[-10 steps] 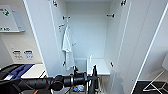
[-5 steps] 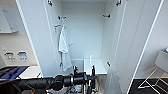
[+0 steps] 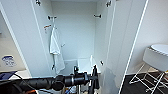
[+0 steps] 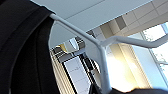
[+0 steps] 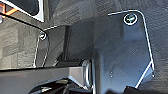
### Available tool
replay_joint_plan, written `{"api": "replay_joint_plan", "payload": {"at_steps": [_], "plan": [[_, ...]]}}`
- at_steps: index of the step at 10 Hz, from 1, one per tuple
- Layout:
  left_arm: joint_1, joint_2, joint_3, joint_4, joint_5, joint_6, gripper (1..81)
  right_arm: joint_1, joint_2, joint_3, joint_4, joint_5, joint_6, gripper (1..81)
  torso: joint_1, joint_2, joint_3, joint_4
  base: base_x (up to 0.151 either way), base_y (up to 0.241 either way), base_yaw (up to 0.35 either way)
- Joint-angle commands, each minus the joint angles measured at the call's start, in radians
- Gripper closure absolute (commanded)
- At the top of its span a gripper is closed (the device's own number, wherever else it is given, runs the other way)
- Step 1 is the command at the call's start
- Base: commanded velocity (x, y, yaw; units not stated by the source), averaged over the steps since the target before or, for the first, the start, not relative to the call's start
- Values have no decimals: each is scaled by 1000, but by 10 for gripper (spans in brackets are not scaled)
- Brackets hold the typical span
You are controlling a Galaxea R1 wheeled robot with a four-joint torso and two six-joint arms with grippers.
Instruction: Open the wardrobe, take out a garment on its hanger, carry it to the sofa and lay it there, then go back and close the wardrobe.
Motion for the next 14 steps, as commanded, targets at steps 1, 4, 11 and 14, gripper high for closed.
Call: {"api": "replay_joint_plan", "payload": {"at_steps": [1, 4, 11, 14], "plan": [[-146, -20, 41, 27, -44, 8, 811, 18, -27, 18, -18, -45, -5, 10, 0, 0, 0, 0, 0, 0, -243], [-146, -39, 50, 33, -40, 8, 811, 0, -106, 115, -45, -46, -4, 10, 0, 0, 0, 0, 0, 0, -244], [-145, -56, 67, 43, -38, 8, 811, -20, -102, 109, -28, -40, 4, 10, 0, 0, 0, 0, 0, 0, -246], [-146, -56, 79, 49, -38, 8, 811, -22, -91, 100, -30, -40, 4, 10, 0, 0, 0, 0, 0, 0, -250]]}}
